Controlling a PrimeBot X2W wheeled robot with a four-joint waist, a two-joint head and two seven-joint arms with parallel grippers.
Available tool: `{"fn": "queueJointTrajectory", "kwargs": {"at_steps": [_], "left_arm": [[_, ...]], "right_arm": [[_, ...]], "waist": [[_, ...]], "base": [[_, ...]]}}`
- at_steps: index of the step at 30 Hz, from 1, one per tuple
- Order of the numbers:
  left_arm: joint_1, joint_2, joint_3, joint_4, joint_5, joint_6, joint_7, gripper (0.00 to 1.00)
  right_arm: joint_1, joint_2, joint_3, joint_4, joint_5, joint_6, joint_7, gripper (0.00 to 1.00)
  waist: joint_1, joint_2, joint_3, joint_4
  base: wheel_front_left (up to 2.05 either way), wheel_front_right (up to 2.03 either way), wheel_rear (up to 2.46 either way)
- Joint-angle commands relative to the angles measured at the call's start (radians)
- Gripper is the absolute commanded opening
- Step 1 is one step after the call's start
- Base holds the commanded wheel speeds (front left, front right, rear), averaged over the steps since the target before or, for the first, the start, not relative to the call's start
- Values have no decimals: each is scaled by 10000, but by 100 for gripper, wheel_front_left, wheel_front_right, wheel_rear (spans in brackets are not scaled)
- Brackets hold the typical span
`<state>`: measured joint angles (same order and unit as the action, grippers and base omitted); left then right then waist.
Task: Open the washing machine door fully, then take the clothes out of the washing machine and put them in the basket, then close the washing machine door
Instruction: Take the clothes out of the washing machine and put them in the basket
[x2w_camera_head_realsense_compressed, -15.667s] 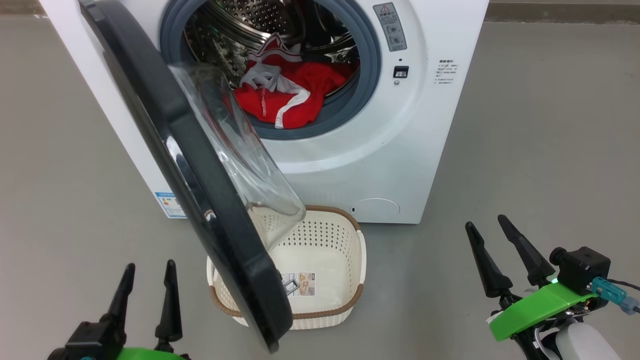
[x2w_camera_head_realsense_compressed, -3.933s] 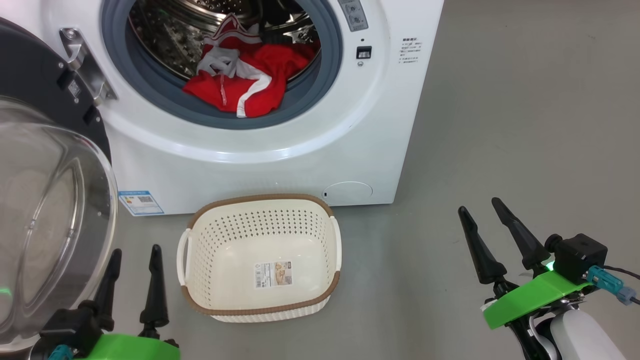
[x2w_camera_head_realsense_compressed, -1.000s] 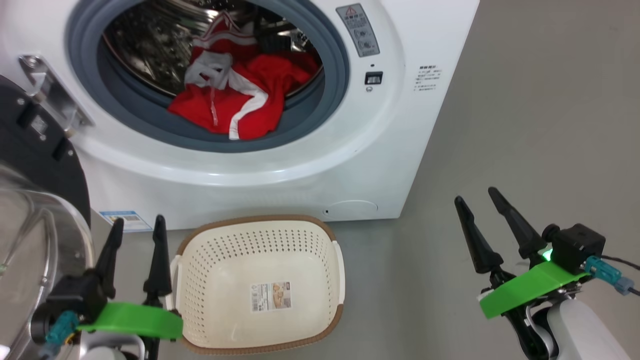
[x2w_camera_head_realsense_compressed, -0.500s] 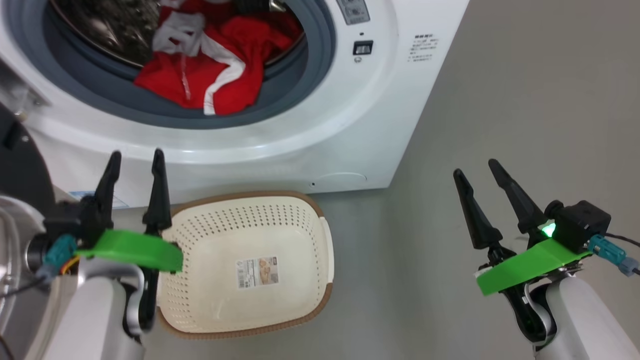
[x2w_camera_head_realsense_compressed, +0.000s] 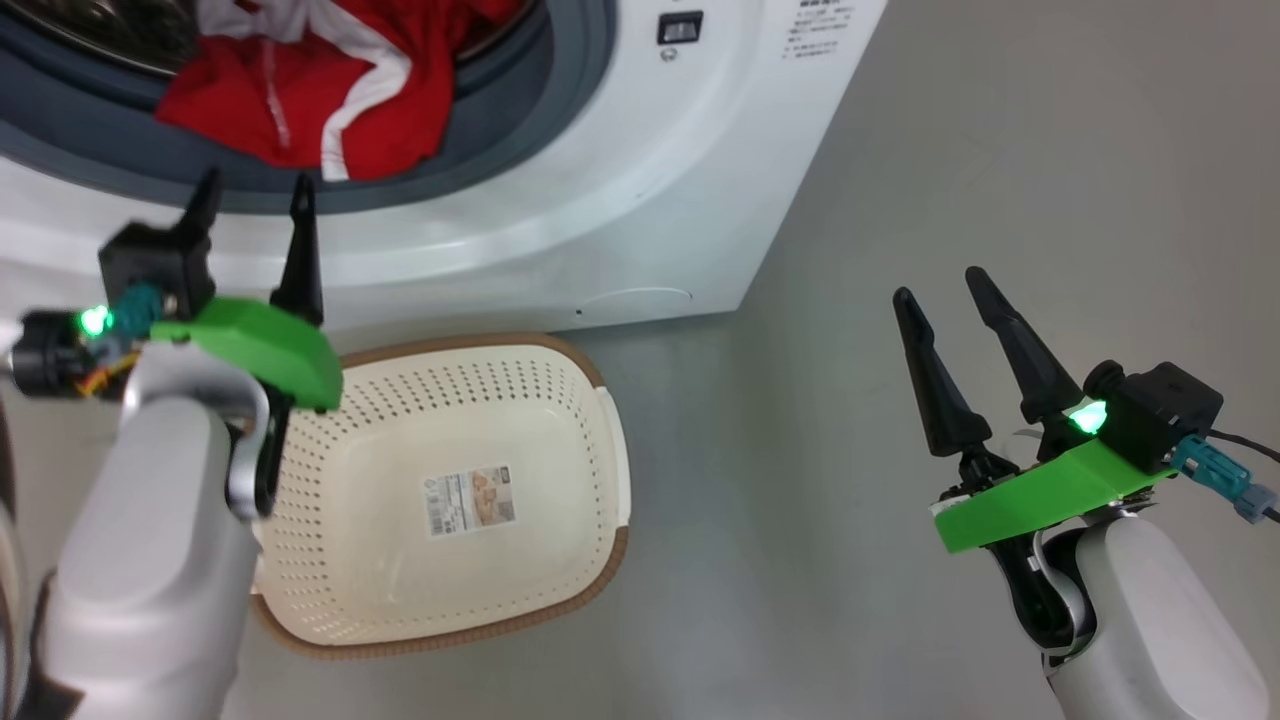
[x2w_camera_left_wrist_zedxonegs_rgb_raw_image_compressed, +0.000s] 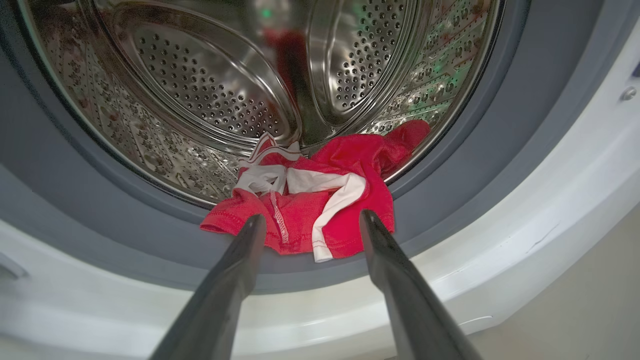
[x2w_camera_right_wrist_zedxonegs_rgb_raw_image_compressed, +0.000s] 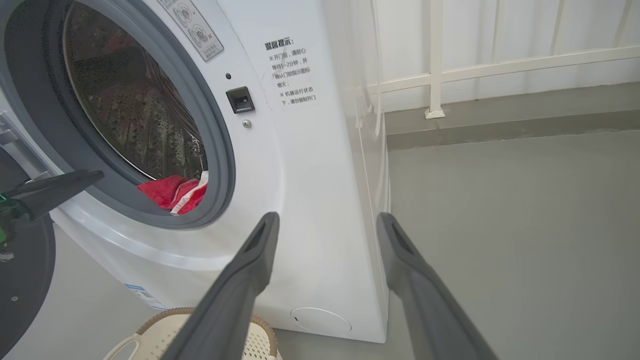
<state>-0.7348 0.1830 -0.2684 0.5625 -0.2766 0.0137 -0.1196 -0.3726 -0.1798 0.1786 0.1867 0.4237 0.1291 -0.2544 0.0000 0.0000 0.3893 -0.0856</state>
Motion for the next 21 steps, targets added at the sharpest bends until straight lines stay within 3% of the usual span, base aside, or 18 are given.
{"fn": "queueJointTrajectory", "kwargs": {"at_steps": [1, 21], "left_arm": [[-551, 397, 174, 6, 191, 60, 39, 100], [-4957, 917, -826, 4100, 1538, 473, 1453, 100]], "right_arm": [[-66, 91, 142, -265, -58, 16, -74, 100], [-597, 568, 271, -325, -41, 16, -74, 100]], "waist": [[0, 0, 260, -197], [0, 0, 1485, -1024]], "base": [[0, 0, 0], [0, 0, 0]]}}
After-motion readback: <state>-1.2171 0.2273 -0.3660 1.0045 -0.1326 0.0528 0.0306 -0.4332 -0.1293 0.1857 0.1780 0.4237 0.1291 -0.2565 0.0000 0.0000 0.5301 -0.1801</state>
